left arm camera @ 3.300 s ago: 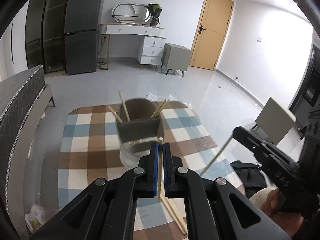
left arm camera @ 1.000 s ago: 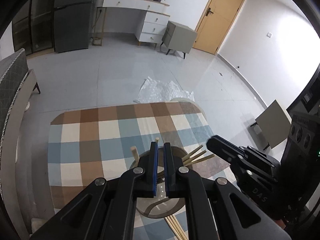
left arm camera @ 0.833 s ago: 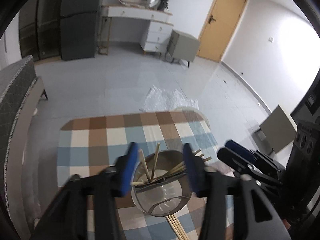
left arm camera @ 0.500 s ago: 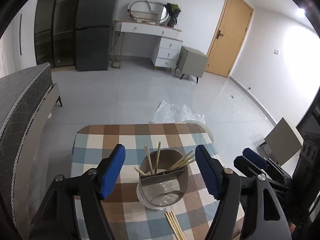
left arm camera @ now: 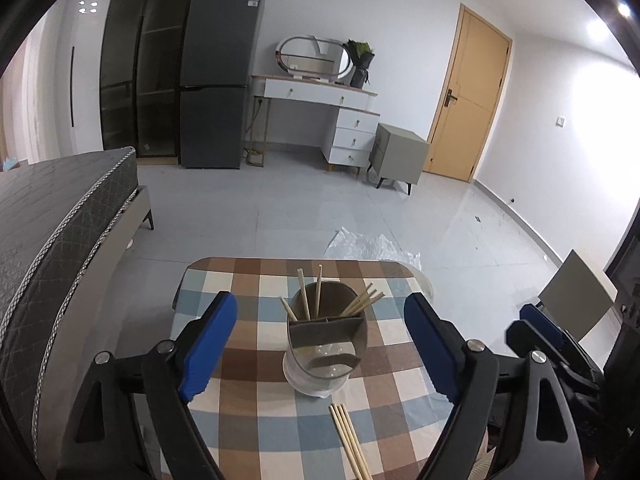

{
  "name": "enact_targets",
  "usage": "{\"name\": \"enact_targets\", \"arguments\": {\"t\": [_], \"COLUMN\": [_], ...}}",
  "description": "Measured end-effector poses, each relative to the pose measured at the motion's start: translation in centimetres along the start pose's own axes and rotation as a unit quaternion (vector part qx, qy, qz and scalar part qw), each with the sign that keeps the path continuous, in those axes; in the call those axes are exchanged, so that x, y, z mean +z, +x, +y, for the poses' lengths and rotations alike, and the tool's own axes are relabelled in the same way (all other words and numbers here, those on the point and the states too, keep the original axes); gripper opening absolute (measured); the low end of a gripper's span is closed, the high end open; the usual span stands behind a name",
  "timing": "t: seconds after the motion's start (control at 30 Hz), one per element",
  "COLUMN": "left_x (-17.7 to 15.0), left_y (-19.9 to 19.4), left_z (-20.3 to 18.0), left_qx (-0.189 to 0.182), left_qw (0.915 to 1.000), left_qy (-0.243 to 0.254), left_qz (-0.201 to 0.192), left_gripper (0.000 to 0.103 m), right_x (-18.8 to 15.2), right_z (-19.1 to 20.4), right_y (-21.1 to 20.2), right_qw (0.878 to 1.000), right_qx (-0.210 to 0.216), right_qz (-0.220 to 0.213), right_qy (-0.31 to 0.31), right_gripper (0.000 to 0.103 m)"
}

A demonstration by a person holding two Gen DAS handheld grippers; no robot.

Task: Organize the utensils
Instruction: 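Raise both open tools back from the utensil holder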

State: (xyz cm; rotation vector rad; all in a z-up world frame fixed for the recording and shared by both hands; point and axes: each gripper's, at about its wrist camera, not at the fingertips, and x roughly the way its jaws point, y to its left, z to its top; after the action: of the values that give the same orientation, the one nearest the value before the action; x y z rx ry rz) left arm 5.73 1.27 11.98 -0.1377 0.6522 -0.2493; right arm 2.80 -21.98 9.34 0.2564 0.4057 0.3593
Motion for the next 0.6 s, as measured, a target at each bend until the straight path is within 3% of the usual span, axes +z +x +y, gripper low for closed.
{"name": "enact_targets", "arguments": {"t": [0.2, 0.4, 0.6], "left_x": [-1.5, -3.3, -5.0], "left_y": [-1.9, -3.3, -5.2], "left_z": [0.0, -0.2, 0.0], "left_qx": [0.003, 0.008, 0.012], "left_qw": [0.9998, 0.9995, 0.9975], "left_qy": [-0.007, -0.011, -0.031], "left_qz": [-0.018, -0.027, -0.062], "left_gripper": [0.090, 0.090, 0.091], "right_x": [-1.1, -2.2, -3.8], "right_z": [1.1, 1.5, 1.6], "right_y": [-2.6, -3.9, -4.9], "right_qw": [1.000, 0.999, 0.999], "right_qx": [0.008, 0.009, 0.002], "right_qz": [-0.025, -0.032, -0.031], "right_qy": [-0.010, -0.012, -0.013], "right_gripper": [0.096, 0.100, 0.103]}}
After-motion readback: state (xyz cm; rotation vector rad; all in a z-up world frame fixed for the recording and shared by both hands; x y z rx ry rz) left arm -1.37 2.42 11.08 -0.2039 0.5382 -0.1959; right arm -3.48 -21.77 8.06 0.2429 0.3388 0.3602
